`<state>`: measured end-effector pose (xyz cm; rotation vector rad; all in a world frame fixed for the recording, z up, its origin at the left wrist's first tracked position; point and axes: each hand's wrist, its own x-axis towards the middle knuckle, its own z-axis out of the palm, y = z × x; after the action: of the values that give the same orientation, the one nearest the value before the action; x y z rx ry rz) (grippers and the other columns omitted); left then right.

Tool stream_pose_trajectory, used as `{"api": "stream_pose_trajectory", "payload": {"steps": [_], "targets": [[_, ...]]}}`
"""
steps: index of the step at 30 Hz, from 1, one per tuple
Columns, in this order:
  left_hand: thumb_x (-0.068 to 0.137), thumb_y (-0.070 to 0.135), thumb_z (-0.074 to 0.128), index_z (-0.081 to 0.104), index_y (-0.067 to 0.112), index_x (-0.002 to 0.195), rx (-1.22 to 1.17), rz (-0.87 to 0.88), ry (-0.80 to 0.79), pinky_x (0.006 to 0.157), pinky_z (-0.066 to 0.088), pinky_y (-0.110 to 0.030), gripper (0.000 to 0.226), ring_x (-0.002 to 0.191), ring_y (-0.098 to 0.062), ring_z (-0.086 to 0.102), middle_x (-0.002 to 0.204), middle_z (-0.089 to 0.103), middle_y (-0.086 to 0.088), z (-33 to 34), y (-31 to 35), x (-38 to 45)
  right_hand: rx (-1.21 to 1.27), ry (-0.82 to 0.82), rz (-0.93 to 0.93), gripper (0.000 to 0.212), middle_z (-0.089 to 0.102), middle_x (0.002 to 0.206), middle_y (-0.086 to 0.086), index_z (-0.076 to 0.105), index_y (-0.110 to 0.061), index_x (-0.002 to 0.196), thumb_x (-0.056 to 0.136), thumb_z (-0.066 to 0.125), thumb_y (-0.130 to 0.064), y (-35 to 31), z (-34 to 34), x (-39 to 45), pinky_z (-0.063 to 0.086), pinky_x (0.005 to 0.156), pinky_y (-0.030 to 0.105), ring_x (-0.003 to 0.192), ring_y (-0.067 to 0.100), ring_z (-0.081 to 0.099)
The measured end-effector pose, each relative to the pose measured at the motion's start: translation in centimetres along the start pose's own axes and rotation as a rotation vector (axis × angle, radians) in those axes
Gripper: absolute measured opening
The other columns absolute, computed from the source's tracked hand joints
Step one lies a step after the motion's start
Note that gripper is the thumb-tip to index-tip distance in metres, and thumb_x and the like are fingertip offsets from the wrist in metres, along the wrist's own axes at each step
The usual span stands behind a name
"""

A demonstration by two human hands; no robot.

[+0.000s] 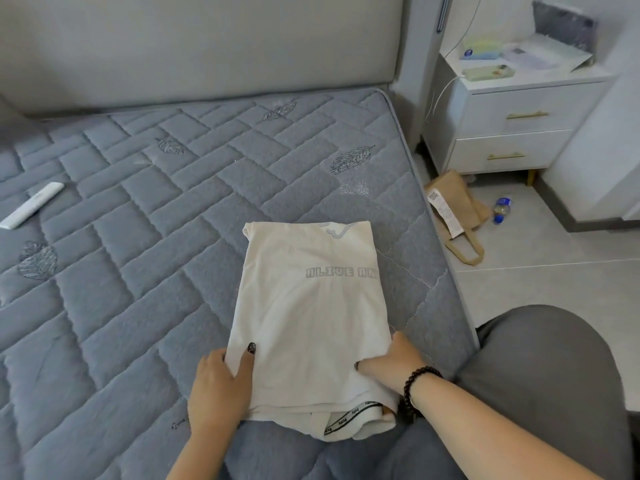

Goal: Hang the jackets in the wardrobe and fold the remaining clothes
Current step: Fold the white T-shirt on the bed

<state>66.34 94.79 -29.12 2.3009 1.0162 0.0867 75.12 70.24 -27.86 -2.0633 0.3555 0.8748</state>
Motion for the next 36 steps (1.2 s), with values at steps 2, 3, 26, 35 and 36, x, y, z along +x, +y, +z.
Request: {"api": "stream_pose_trajectory", "payload": {"steps": [2,3,26,35,36], "targets": [[0.089,0.044,0.061,0.041,0.011,0.062,0.009,0.043,0.0,0.062,0.036,-0.036,0.047,0.072,-0.022,0.045,0.075,0.052,-0.007,0.1,-0.3,-0.9,-0.033,-0.099,0.041,0.05,0.064,0.104,0.003,0.057,-0.01,0.114,0.071,0.079,-0.024,0.6,-0.3,-0.5,0.055,0.077,0.032,0.094,0.019,0.061],[0.09,0.038,0.063,0.039,0.011,0.06,0.004,0.057,-0.011,0.062,0.035,-0.037,0.047,0.07,-0.025,0.045,0.072,0.051,-0.009,0.0,-0.4,-1.3,-0.032,-0.137,0.074,0.046,0.066,0.101,0.005,0.06,-0.009,0.113,0.074,0.079,-0.023,0.9,-0.5,-0.9,0.057,0.073,0.035,0.091,0.02,0.063],[0.091,0.019,0.064,0.028,0.037,0.148,-0.803,-0.082,-0.475,0.044,0.043,-0.022,0.069,0.046,-0.013,0.049,0.063,0.062,-0.004,-4.6,3.6,-8.3,0.676,0.08,0.074,0.009,0.048,0.06,0.008,0.054,0.002,0.092,0.089,0.051,0.009,3.0,-9.8,-8.2,0.037,0.037,0.019,0.044,0.016,0.049],[0.091,0.006,0.048,0.065,0.006,0.074,-1.01,-0.348,-0.563,0.039,0.046,-0.014,0.025,0.044,-0.005,0.058,0.059,0.066,-0.003,-5.0,9.5,0.9,0.783,0.059,-0.079,0.023,0.051,0.07,0.009,0.037,-0.019,0.097,0.095,0.042,0.003,-7.3,-11.2,-3.3,0.041,0.034,0.016,0.056,0.014,0.047],[0.092,0.006,0.046,0.065,0.005,0.077,-1.012,-0.356,-0.55,0.039,0.047,-0.013,0.024,0.045,-0.004,0.061,0.061,0.068,-0.002,-5.2,10.4,2.3,0.819,0.036,-0.083,0.037,0.05,0.069,0.009,0.037,-0.008,0.131,0.096,0.04,0.003,-9.0,-11.2,-2.6,0.042,0.035,0.016,0.057,0.014,0.048]]}}
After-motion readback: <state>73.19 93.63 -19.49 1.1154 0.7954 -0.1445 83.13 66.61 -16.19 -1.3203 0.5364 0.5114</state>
